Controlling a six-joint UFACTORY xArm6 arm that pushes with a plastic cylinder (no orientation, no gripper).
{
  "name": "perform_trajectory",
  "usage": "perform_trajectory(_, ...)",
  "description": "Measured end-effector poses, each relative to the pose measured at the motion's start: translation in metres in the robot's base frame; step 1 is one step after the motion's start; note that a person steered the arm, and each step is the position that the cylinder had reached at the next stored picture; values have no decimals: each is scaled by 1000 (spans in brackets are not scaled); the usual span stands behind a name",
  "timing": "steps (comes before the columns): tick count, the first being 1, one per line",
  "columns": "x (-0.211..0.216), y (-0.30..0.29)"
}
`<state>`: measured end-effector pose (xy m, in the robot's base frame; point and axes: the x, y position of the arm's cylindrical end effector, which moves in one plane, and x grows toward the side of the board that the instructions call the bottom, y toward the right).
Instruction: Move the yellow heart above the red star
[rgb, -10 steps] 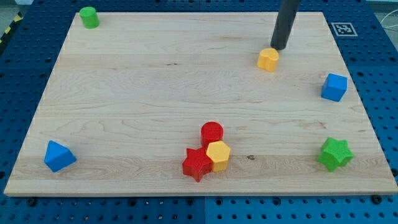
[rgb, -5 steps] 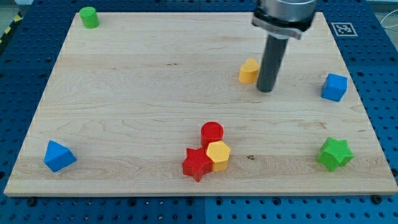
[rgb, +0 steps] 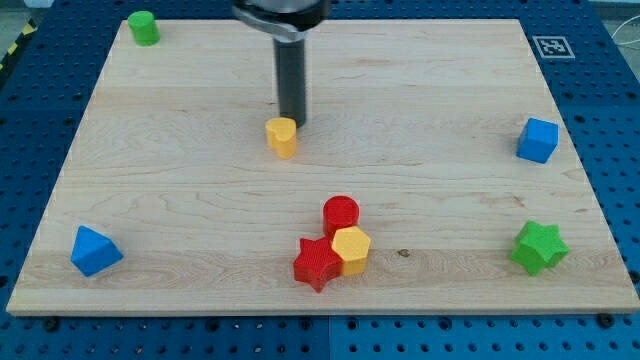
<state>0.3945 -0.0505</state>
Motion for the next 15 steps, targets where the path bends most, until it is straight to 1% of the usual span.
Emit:
perform_trajectory(1,-19,-8)
perform_trajectory(2,-19,-8)
perform_trajectory(5,73,-8)
perform_trajectory(7,99,-8)
perform_trajectory(10,116,-8)
perform_trajectory(13,138,12)
perform_trajectory(15,146,13)
